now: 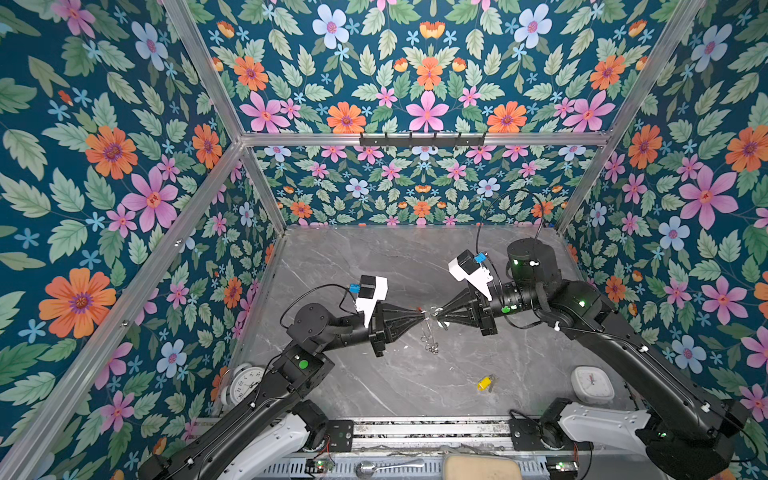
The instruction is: Remove the keys from the keyring
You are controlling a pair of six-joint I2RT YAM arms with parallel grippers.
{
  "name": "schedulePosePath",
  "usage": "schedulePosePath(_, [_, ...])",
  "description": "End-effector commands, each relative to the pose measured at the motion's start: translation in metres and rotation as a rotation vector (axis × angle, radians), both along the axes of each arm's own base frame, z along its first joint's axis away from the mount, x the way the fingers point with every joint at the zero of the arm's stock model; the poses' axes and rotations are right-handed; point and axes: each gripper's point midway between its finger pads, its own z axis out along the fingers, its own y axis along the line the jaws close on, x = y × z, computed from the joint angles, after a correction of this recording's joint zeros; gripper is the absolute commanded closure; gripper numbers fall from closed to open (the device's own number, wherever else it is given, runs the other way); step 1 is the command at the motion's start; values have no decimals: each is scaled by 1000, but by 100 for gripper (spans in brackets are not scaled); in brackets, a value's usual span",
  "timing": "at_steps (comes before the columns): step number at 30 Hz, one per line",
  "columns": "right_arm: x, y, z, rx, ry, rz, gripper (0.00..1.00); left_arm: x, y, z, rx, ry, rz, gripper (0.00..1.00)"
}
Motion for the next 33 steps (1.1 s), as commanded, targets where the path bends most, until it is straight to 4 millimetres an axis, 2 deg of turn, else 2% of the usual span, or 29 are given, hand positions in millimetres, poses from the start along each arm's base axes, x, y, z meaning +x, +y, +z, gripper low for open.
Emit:
schedulePosePath(1, [-5, -4, -1, -34, -43, 44, 100, -10, -3, -9, 53, -8, -62, 100])
schedulePosePath(9, [-6, -7, -4, -83, -75, 65, 100, -21, -6, -10, 75, 3, -154, 100])
schedulePosePath(18, [-2, -4, -6, -92, -99, 89, 100, -43, -1, 12, -28, 14, -294, 100])
schedulePosePath(25, [-4, -2, -11, -73, -89, 108, 100, -50, 5, 23, -130, 30, -353, 100])
schedulePosePath(33, [-4, 2, -17, -50, -62, 118, 100, -47, 4, 25, -164, 52, -368, 100])
